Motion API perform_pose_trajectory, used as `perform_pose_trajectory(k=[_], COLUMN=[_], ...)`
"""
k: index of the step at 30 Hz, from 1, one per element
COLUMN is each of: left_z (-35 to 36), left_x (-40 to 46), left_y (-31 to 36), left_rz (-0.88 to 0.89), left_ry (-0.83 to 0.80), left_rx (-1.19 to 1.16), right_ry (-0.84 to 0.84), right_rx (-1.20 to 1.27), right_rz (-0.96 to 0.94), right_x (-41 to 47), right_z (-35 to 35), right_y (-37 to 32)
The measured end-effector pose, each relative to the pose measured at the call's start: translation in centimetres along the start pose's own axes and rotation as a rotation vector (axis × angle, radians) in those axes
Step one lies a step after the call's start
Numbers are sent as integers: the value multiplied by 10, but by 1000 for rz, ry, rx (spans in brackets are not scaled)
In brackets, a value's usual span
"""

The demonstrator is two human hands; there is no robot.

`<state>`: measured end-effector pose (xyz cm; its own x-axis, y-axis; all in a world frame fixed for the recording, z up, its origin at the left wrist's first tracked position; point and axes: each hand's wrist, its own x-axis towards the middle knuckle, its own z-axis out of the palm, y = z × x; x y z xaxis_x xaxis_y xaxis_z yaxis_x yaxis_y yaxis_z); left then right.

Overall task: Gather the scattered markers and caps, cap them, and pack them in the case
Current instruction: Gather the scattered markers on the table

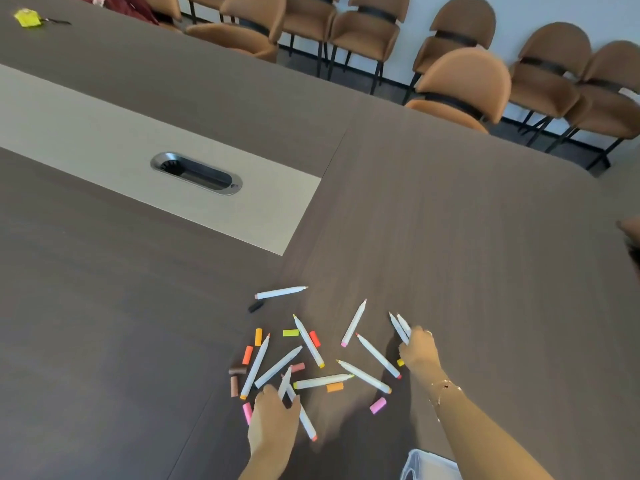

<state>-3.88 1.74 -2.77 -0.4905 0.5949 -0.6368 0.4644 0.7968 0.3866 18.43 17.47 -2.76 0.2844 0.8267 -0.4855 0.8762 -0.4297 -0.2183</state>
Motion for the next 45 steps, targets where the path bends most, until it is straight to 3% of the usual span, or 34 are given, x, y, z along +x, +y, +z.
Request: perform_pose_trajectory(k=[6,10,12,15,19,20,21,22,23,25,33,38,41,45], left_z=[14,16,17,0,-17,-20,-23,-29,-34,-43,-71,-68,-65,-58], left_x=[4,-1,4,0,10,14,16,22,26,32,53,51,52,57], left_y=[13,8,4,9,18,19,22,28,27,21,-35,-35,-23,-13], left_rz=[7,71,35,242,323,314,226,68,55,50,-20,122,260,245], left_ry=[-26,54,91,8,1,31,70,105,134,227,225,250,235,206], left_rx=[0,16,-167,108,416,326,63,-368,-541,-399,-164,0,141,315], right_ry=[68,103,42,-24,-104,-113,-113,-108,-99,-82,-5,-98,-64,13], right_rx=[-119,-101,-146,-259,-386,-411,-430,-439,-441,-432,-392,-271,-240,-175], right_rz=[-46,-211,-302,-396,-415,-417,-419,-416,-411,-404,-533,-474,-452,-360], right_x=[0,-12,-21,-33,-41,-42,-43,-44,-45,-47,-57,-64,-67,-68], right_z=[1,-6,-6,1,11,13,14,15,16,16,14,15,14,15], right_y=[6,4,1,-2,-5,-7,-7,-8,-9,-11,-15,-23,-24,-19])
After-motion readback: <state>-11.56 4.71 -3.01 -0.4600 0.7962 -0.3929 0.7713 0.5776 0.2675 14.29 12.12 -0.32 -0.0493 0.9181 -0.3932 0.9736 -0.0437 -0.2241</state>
